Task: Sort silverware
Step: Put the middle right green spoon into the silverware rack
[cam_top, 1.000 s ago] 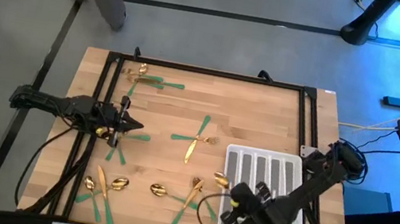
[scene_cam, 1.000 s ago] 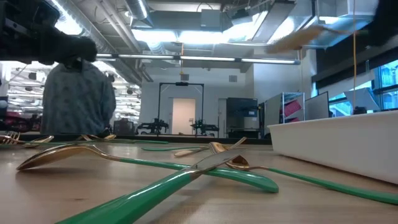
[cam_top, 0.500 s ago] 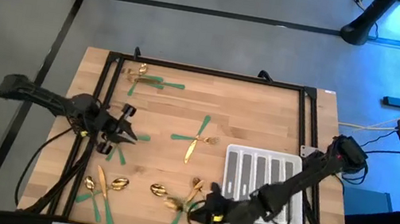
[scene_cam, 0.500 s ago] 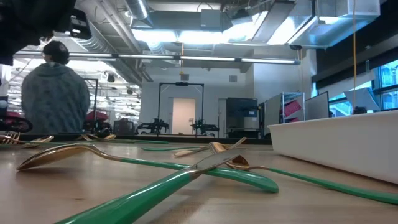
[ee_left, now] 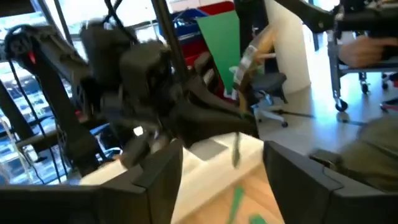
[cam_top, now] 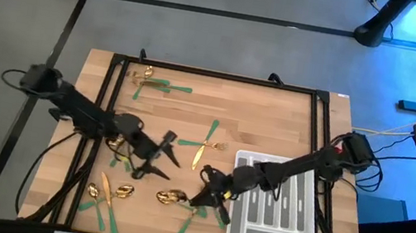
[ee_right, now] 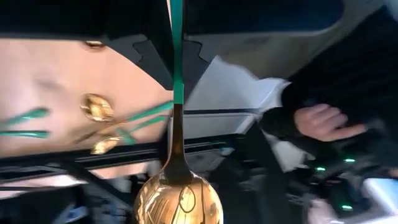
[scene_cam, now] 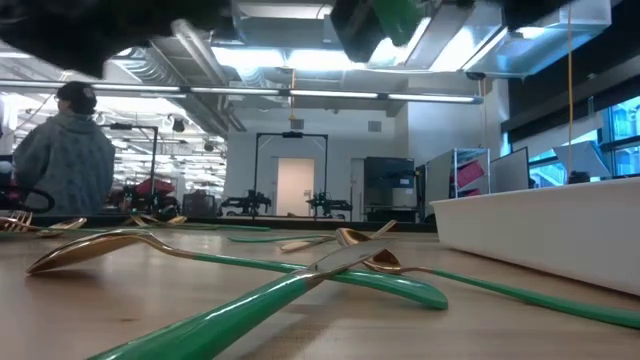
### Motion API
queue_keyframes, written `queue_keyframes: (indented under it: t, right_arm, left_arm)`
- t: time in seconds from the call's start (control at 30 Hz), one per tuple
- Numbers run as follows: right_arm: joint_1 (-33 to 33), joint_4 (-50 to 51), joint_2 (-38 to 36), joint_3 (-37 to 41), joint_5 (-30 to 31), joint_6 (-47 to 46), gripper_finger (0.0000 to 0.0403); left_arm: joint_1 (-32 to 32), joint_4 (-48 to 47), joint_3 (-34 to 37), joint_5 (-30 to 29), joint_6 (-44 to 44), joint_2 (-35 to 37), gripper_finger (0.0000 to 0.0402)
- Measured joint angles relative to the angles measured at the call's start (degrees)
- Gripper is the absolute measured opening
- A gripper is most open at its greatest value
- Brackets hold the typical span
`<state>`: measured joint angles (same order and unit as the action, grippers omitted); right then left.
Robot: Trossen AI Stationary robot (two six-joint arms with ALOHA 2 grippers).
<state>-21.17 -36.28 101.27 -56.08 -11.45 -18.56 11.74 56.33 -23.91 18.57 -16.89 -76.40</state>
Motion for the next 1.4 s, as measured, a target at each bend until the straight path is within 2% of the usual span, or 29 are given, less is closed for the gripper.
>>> queue_keyframes:
  t: [0.2, 0.4, 0.5, 0.63, 0.77, 0.87, 0.97, 1.03, 1.27, 1.4]
  right_arm:
    - [4.6, -10.9, 0.0, 5.1, -12.5, 5.7, 0.0005]
    - [8.5, -10.8, 0.0, 5.3, -17.6, 7.1, 0.0005]
    - [9.3, -11.5, 0.0, 5.2, -16.7, 5.8, 0.0005]
    - [9.2, -11.7, 0.0, 5.2, -11.9, 2.4, 0.0005]
    - [8.2, -11.8, 0.0, 5.2, -7.2, -3.2, 0.0005]
    - [6.8, -11.2, 0.1, 5.2, -4.6, -3.9, 0.0005]
    - [5.9, -12.2, 0.1, 5.2, -4.2, -3.9, 0.0005]
    - [5.3, -11.9, 0.0, 5.1, -4.2, -3.8, 0.0005]
    - [5.4, -10.2, 0.0, 5.1, -2.9, -3.1, 0.0005]
    - [5.4, -10.2, 0.0, 5.1, -2.9, -3.0, 0.0005]
  left_arm:
    - [-1.3, 3.1, -7.9, 3.4, 3.5, -7.1, 0.0248]
    - [0.4, 3.2, -12.2, 3.9, 5.5, -7.9, 0.0265]
    - [2.5, 3.0, -12.5, 3.8, 4.0, -7.9, 0.0267]
    - [6.0, 2.3, -12.6, 1.8, -0.7, -7.9, 0.0267]
    - [9.2, 0.6, -12.6, -7.7, -2.0, -7.9, 0.0266]
    - [11.2, -3.5, -12.6, -15.0, -4.7, -7.9, 0.0256]
    - [12.8, -5.3, -12.5, -23.6, -6.3, -7.9, 0.0239]
    - [13.6, -4.8, -12.5, -26.6, -7.9, -7.8, 0.0226]
    - [14.5, -4.7, -12.5, -27.4, -10.3, -6.8, 0.0168]
    - [14.5, -4.8, -12.5, -27.4, -10.3, -6.8, 0.0119]
